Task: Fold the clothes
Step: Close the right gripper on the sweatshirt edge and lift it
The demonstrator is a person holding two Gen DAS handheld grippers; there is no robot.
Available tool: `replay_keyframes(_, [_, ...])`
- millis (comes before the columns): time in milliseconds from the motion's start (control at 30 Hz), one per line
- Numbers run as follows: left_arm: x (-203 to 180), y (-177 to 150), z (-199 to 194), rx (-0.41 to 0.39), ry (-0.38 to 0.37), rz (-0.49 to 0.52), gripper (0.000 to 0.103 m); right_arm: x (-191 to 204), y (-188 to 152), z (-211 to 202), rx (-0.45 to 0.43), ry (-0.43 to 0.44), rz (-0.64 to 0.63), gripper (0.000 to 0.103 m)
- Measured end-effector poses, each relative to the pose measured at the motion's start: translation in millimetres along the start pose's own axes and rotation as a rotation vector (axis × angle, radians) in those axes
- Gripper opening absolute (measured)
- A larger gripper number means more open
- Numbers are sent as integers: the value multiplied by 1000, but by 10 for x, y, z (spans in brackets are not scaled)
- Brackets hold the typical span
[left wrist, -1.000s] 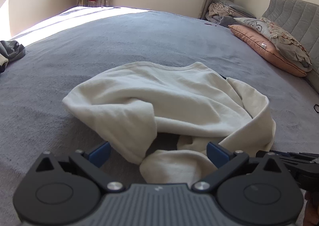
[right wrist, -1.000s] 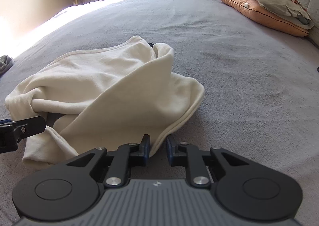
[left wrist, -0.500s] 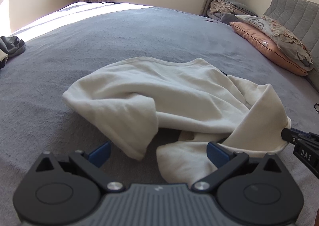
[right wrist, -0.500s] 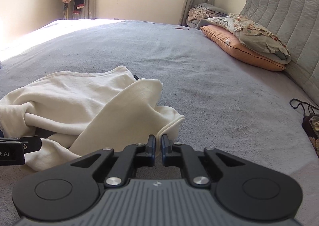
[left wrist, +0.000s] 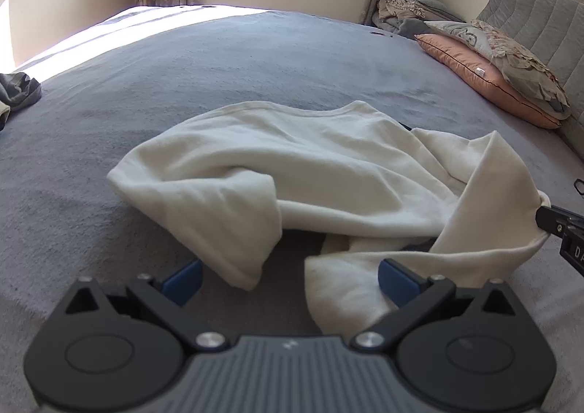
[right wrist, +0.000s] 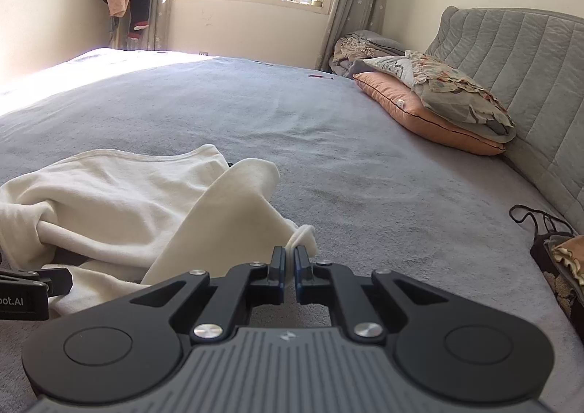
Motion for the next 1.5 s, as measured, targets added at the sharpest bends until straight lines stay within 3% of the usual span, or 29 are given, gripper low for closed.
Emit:
replay_keyframes(1167, [-54, -77, 118, 57, 16, 3, 103, -253, -13, 86, 54, -28, 94, 7])
replay_keyframes(1300, [-41, -78, 109, 54, 24, 6, 103, -259, -48, 102, 69, -27, 100, 9])
replay_keyframes(1500, [-35, -66, 104, 52, 9, -3, 103, -251, -106, 147, 91, -36, 92, 23])
Point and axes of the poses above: each gripper's, at about its wrist camera, not at the fingertips, and z roughly the way its jaws point, x to its left, y to its top, the point moved 9 cm from there along z, roughly the way its jaws point, and after that the axes turned 9 degrees about z, right-handed, at the moved point
